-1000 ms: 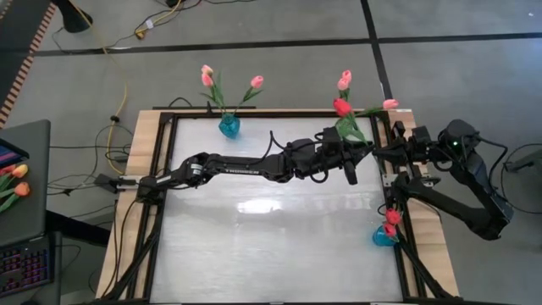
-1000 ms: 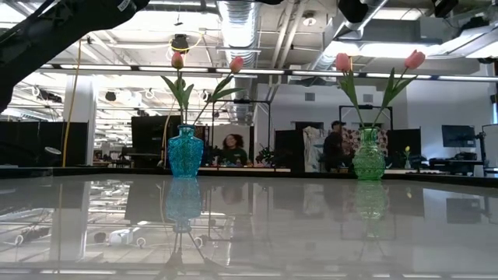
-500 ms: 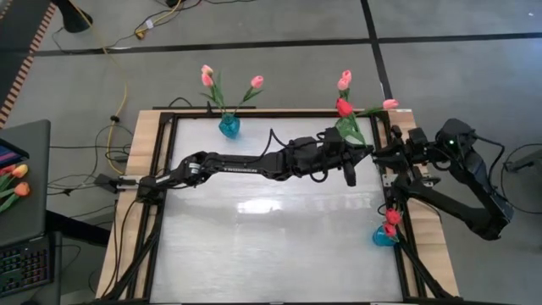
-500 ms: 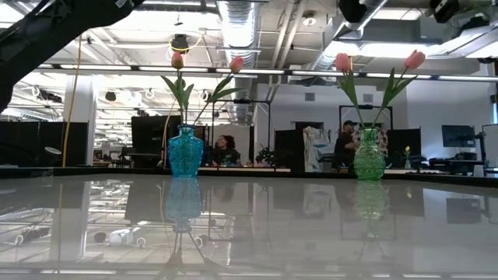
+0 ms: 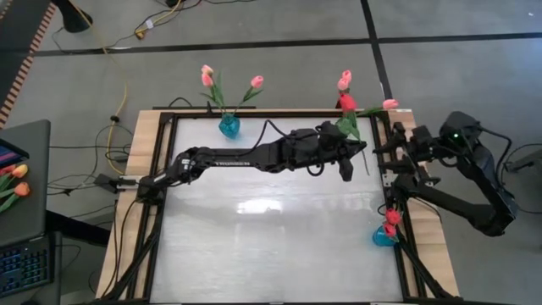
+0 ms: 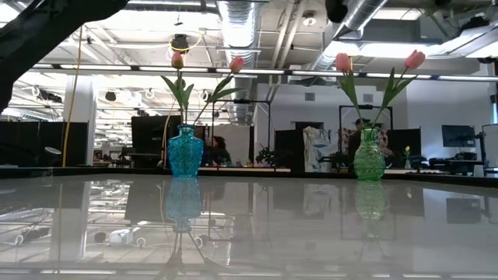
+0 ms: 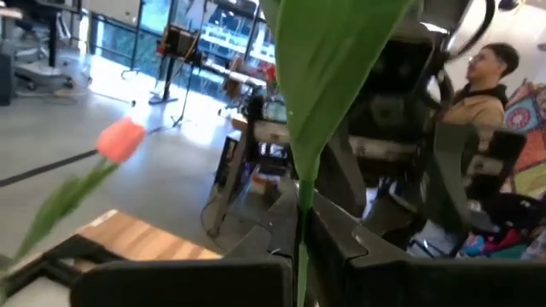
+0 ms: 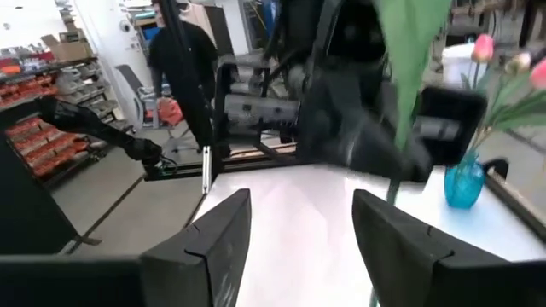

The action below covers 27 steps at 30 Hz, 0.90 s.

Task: Sort flowers into vase by color
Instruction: Put the red tulip into the bottom blue vase

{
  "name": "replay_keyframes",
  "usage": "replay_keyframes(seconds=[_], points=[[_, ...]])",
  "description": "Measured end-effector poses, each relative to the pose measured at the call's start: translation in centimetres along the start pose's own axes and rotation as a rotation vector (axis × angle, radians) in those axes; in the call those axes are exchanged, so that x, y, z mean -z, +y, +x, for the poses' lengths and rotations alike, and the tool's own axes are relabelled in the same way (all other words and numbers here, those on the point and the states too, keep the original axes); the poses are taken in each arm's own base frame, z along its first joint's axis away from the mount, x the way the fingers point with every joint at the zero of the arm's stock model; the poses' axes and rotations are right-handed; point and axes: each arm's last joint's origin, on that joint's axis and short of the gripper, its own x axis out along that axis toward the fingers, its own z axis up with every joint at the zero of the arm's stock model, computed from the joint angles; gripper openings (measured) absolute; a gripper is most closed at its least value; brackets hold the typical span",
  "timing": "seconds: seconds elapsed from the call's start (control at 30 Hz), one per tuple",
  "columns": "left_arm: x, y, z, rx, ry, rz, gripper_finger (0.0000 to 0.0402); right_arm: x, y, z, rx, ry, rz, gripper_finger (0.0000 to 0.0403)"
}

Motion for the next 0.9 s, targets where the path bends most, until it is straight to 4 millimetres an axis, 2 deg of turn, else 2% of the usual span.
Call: replay_keyframes(seconds=[0.23, 0.57, 0.9], points=[[-2.5, 0.6, -1.0, -0.022, 0.001, 0.002, 0.0, 0.4, 0.4, -0.2, -0.067, 0.021, 0.048, 0.0223], [-3.2, 1.7, -1.1, -0.083, -0.001, -0.054, 0.0, 0.2, 2.0, -1.3, -0.214, -0.028, -0.044, 0.0221], [-2.7, 1.9, -1.1, -0.096, 0.05, -0.02, 0.0, 0.4, 2.6, -1.3, -0.408, 0.012, -0.066, 0.0221]])
